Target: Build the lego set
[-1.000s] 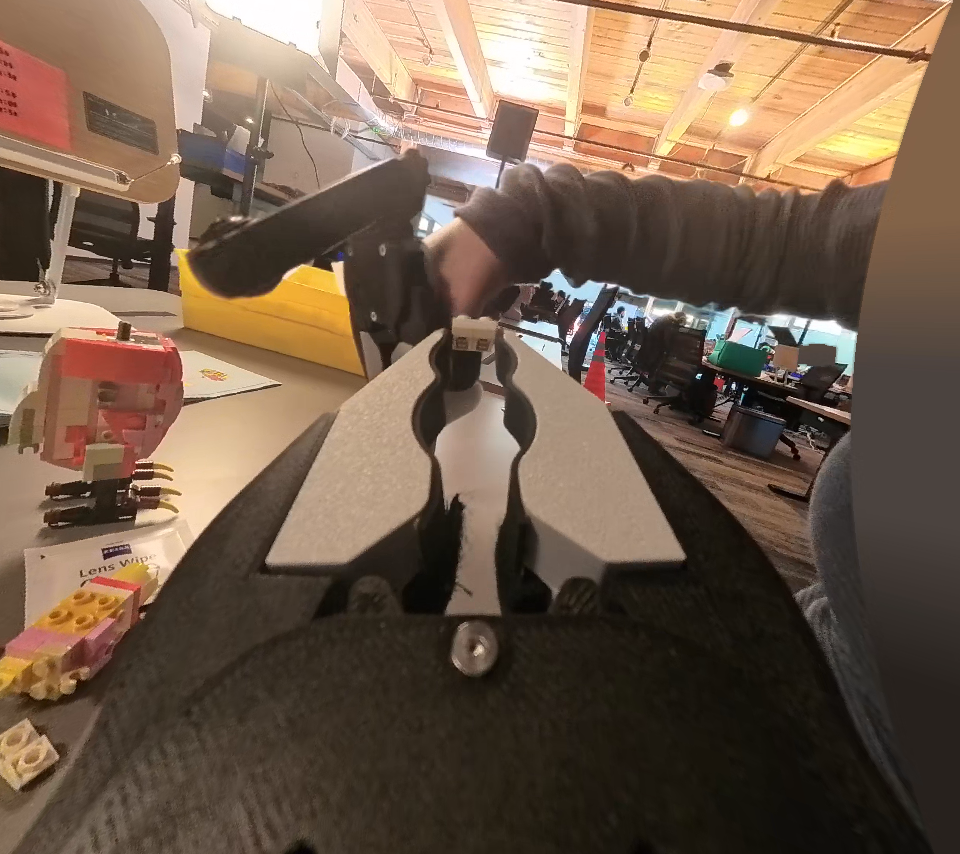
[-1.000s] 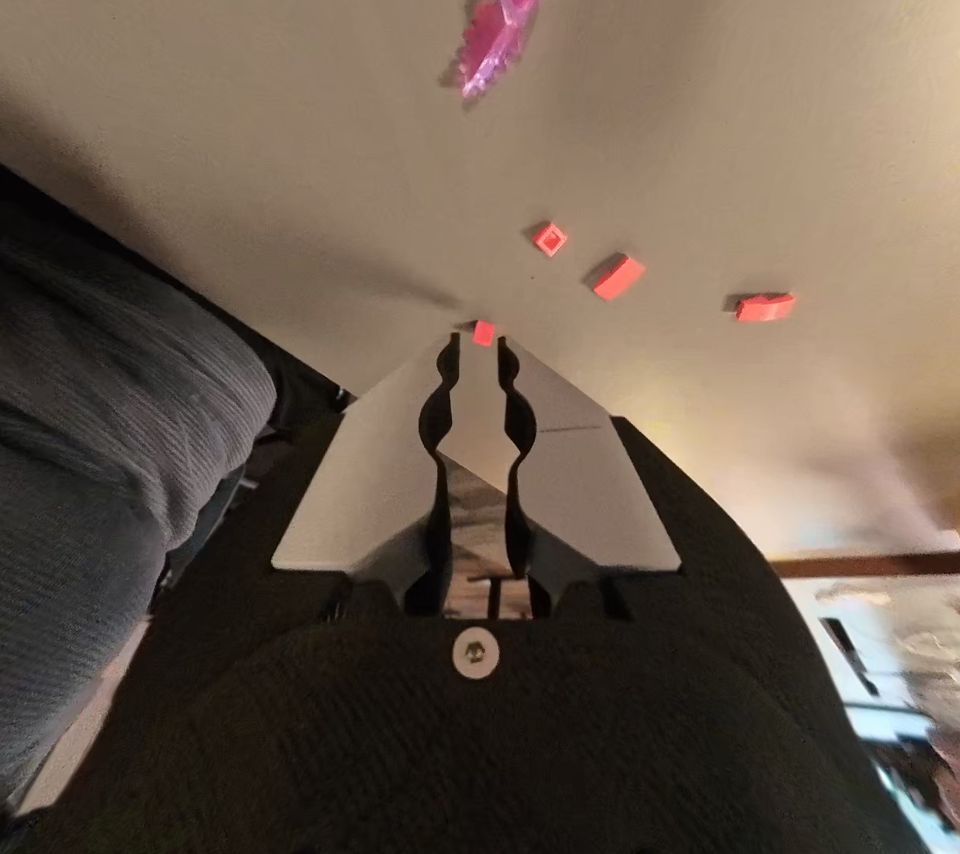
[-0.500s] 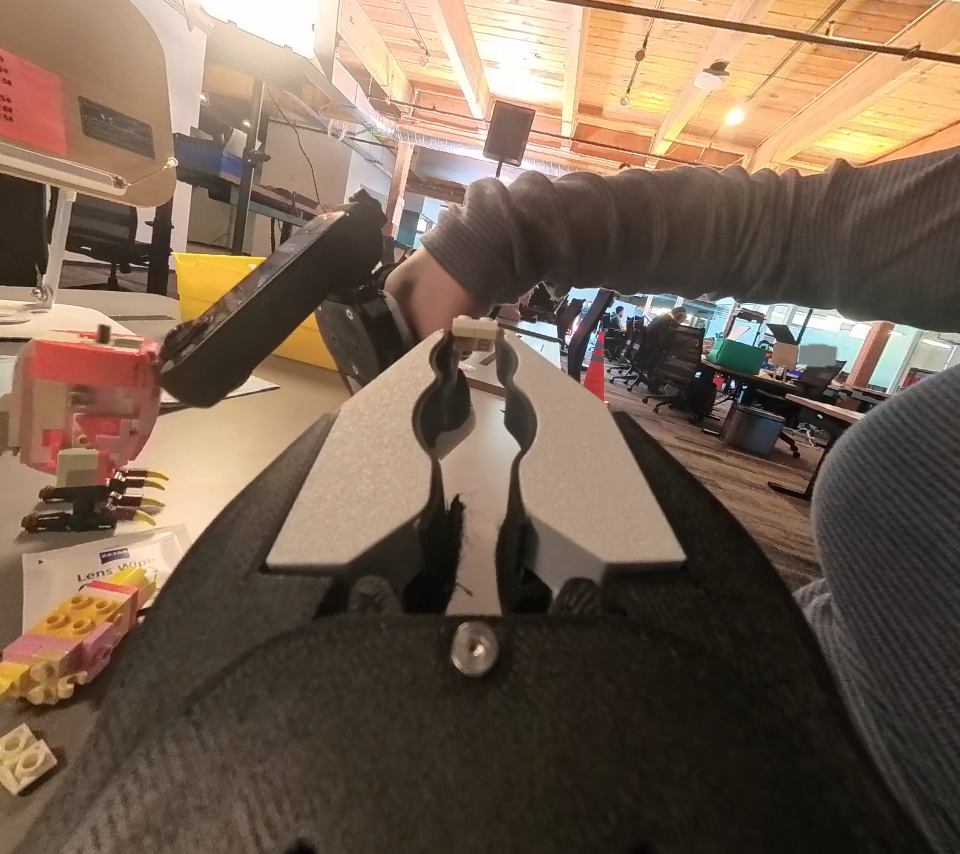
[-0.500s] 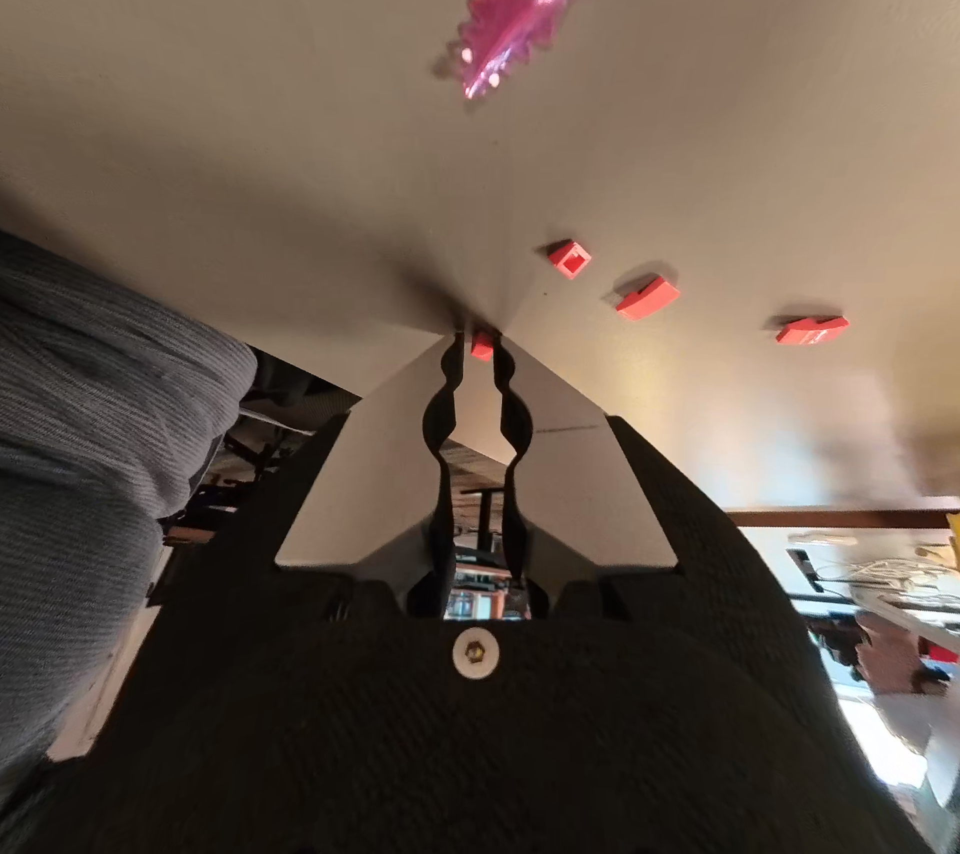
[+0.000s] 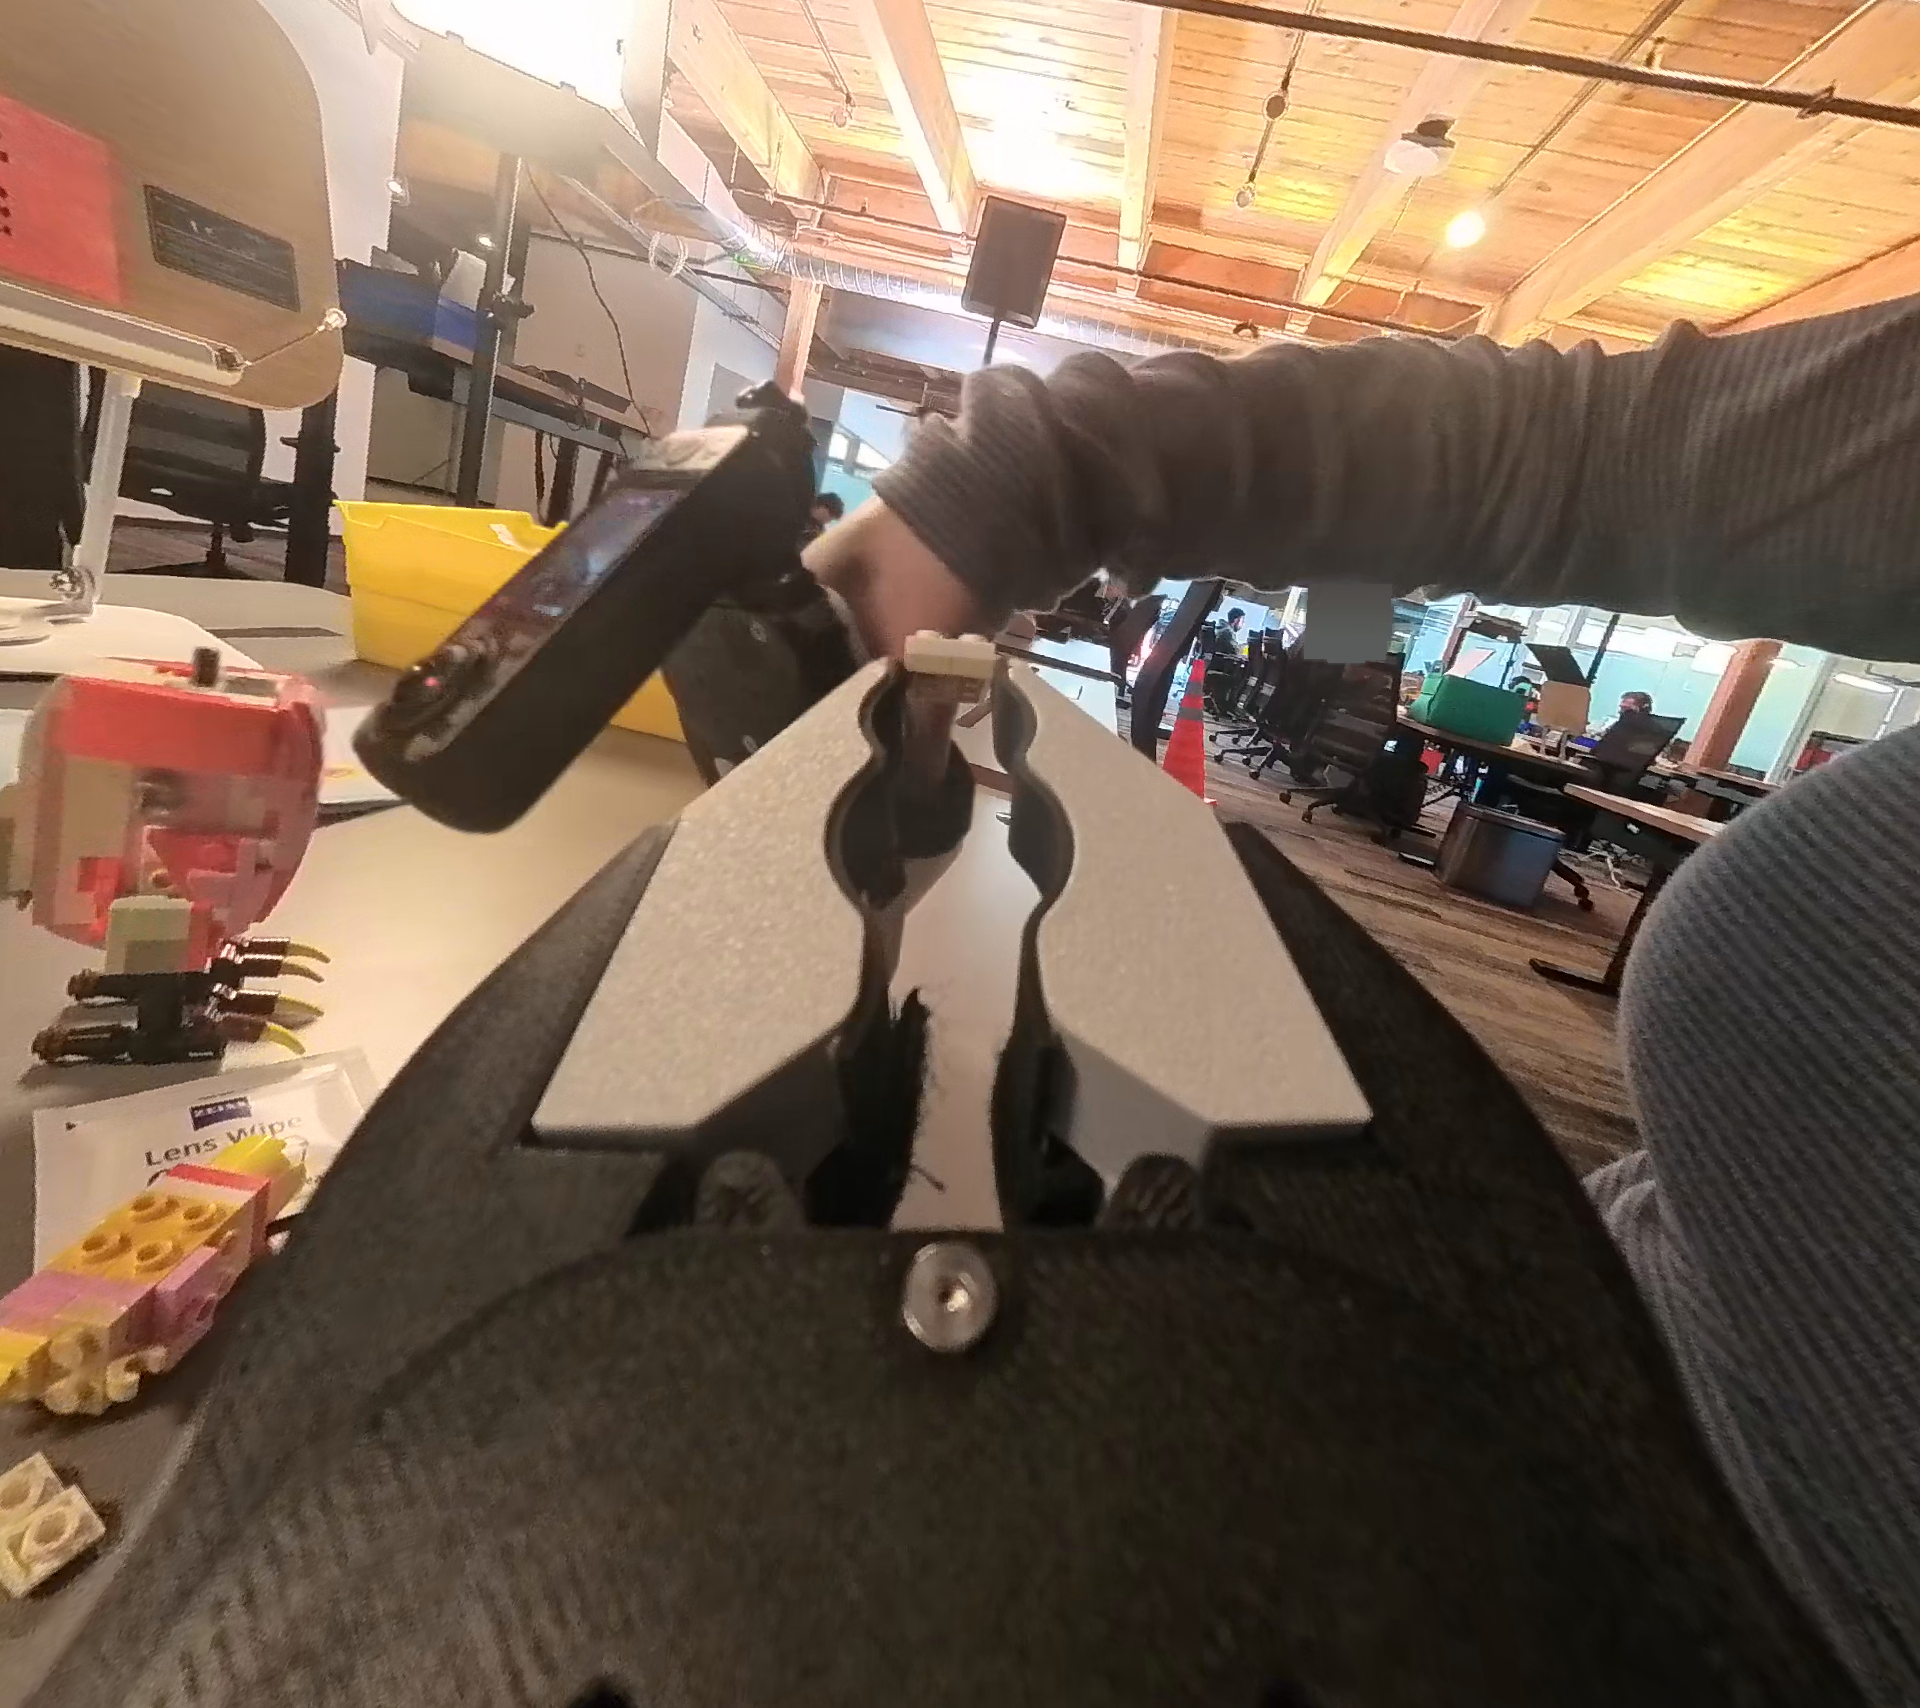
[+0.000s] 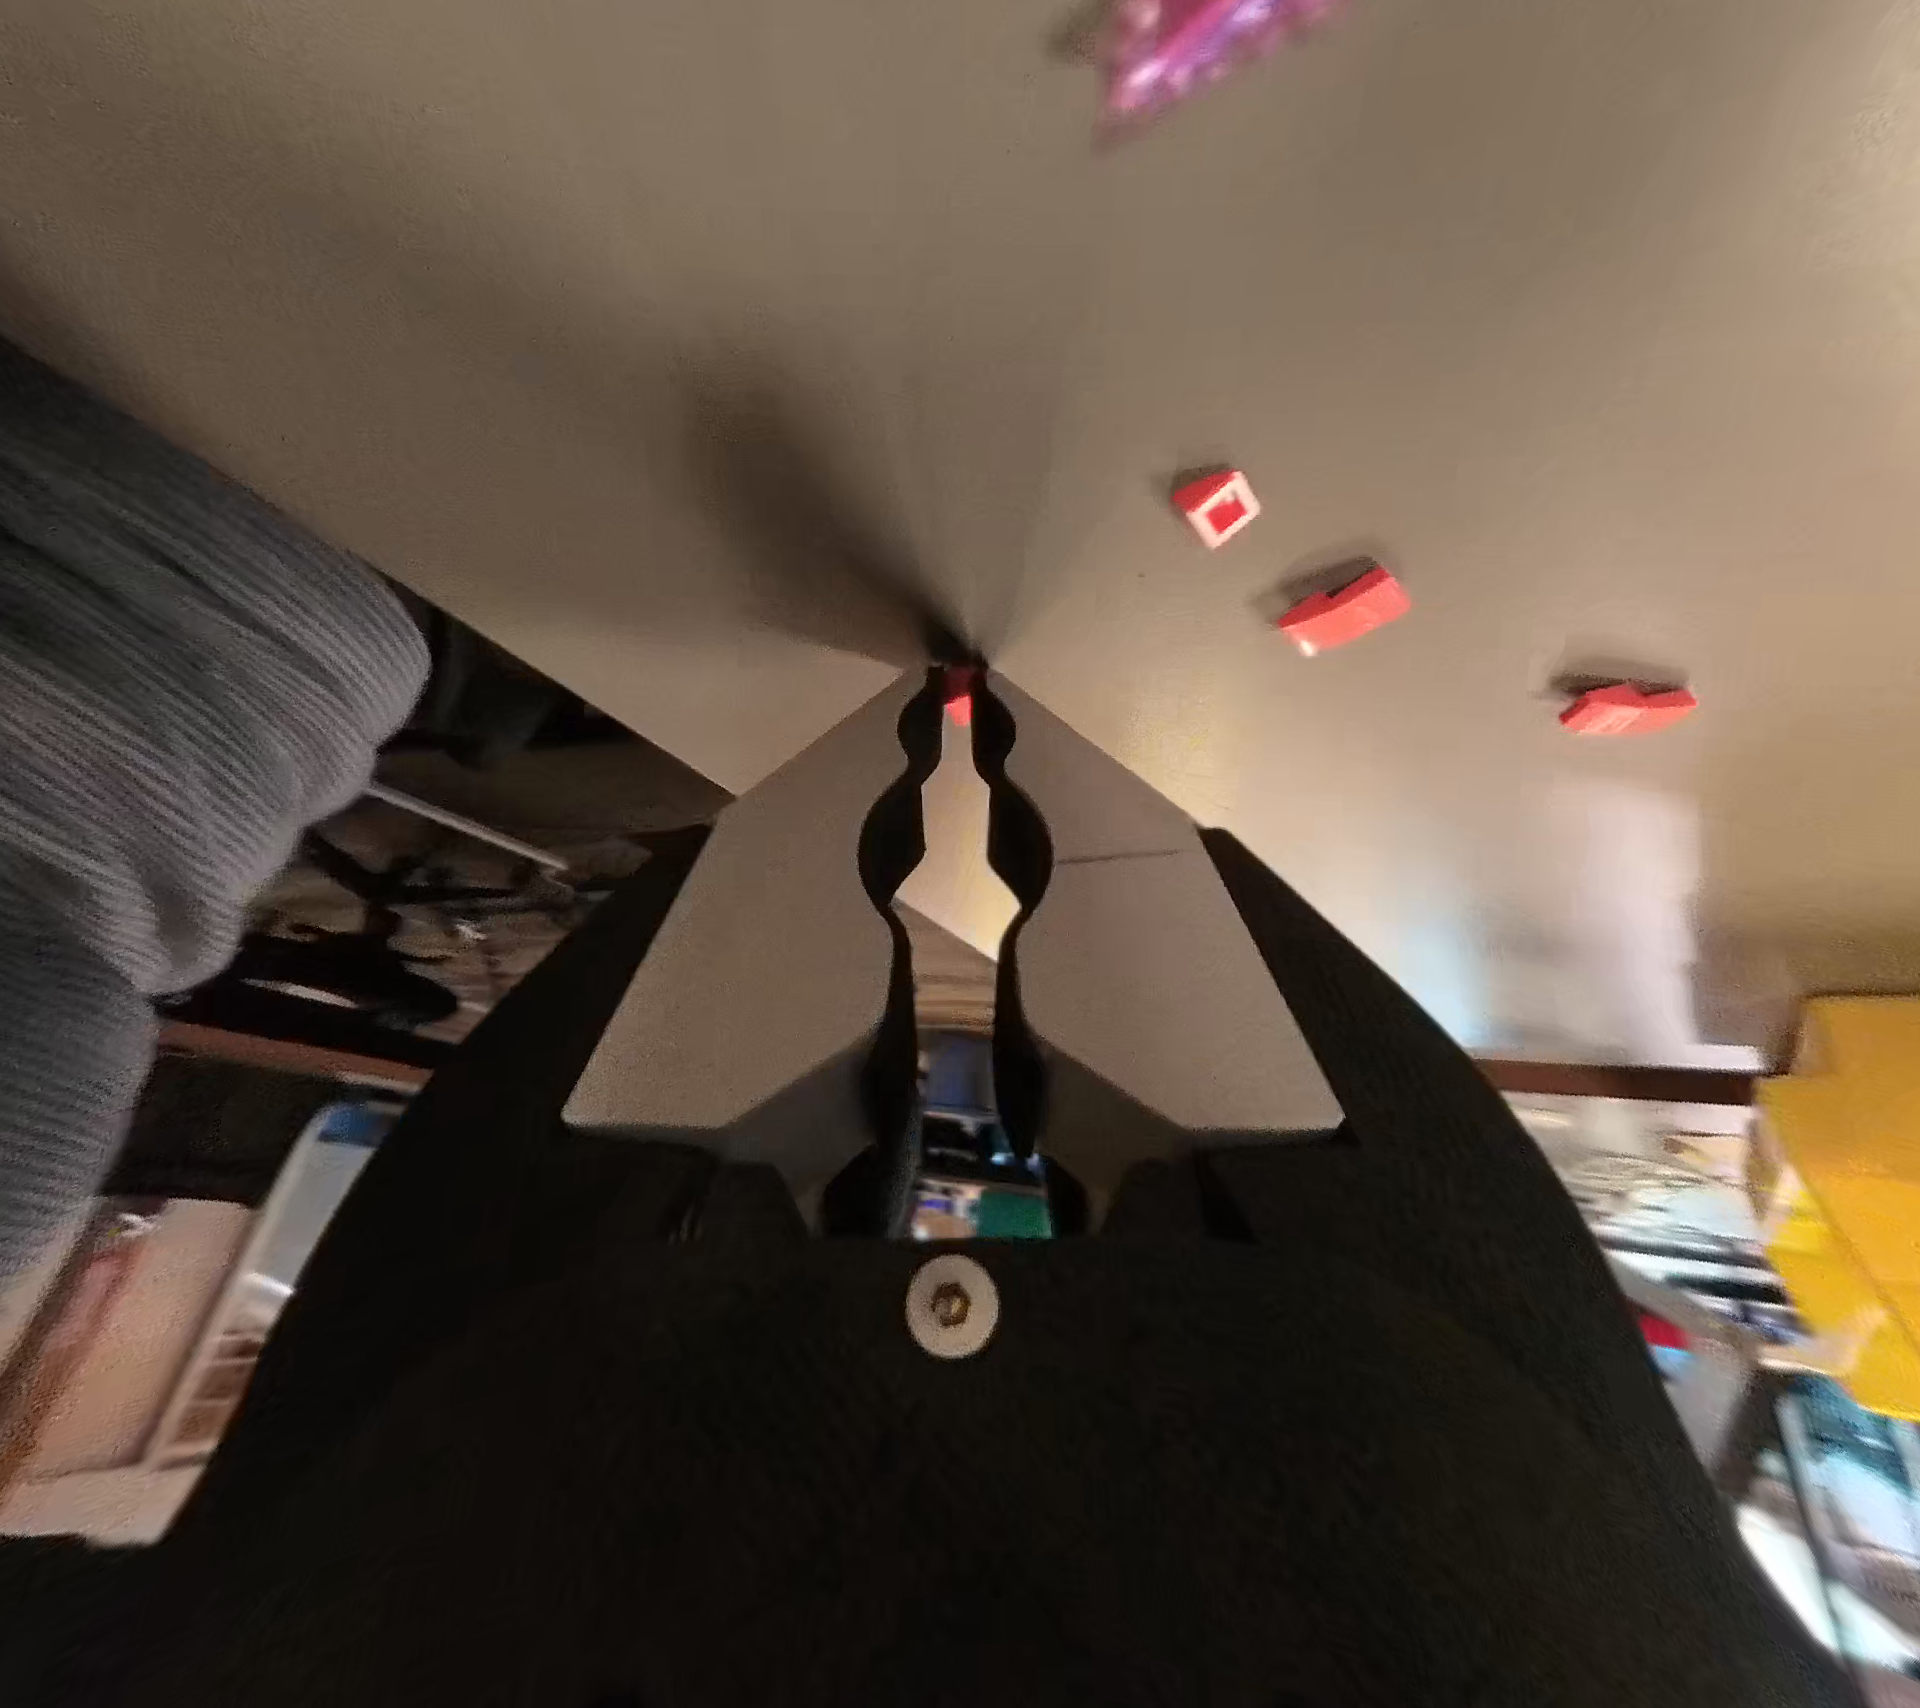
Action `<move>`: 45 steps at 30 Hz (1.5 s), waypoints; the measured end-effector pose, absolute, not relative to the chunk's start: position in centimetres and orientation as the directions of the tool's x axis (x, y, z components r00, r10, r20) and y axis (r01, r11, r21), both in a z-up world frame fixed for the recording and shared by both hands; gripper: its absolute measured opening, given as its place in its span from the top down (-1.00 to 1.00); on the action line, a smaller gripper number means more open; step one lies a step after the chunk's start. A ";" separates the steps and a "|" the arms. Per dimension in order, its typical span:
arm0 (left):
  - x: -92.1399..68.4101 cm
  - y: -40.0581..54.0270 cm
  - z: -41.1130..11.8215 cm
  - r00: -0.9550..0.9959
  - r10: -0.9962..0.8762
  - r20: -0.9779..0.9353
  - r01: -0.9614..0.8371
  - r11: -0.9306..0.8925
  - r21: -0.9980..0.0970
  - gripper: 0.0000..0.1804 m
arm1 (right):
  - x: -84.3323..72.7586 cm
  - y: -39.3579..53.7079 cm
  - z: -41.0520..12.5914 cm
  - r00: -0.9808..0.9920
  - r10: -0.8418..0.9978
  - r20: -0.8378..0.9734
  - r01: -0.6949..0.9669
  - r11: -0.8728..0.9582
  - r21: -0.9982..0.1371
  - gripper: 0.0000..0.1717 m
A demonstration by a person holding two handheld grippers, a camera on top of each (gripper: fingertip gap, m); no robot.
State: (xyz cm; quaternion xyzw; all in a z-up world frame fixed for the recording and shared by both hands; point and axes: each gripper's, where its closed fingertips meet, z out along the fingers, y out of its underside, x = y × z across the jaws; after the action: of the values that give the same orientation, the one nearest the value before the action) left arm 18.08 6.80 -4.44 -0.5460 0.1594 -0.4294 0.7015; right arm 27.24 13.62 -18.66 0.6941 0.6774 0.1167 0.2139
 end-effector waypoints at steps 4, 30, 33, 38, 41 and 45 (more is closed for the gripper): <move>18.0 6.8 -4.4 0.581 -0.776 0.245 0.430 0.038 -0.902 0.85 | 27.6 13.5 -18.7 -0.124 0.986 -0.109 0.890 0.159 0.428 0.97; 19.0 4.4 -3.4 0.462 -0.868 0.182 0.463 0.061 -0.884 0.85 | 27.7 15.1 -18.4 -0.931 -0.060 0.360 0.104 0.902 0.418 0.92; 18.9 4.5 -3.4 0.460 -0.867 0.192 0.469 0.054 -0.881 0.85 | 27.4 14.9 -17.9 -0.897 -0.107 0.430 0.087 0.909 0.408 0.65; 18.9 4.6 -3.4 0.457 -0.867 0.200 0.472 0.046 -0.880 0.85 | 27.6 14.8 -16.6 -0.848 0.198 0.492 0.329 0.924 0.193 0.61; 18.9 4.6 -3.5 0.456 -0.867 0.201 0.472 0.044 -0.881 0.85 | 27.2 13.7 -16.1 -0.742 0.542 0.395 0.558 0.826 -0.085 0.67; 18.9 4.6 -3.5 0.454 -0.867 0.206 0.474 0.039 -0.880 0.85 | 26.9 13.9 -16.0 -0.730 0.606 0.315 0.600 0.790 -0.127 0.77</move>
State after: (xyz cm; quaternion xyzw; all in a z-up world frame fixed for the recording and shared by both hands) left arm 18.92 4.65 -3.48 -0.4965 0.1979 -0.4838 0.6930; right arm 26.87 13.89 -15.98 0.3243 0.9301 -0.0084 -0.1721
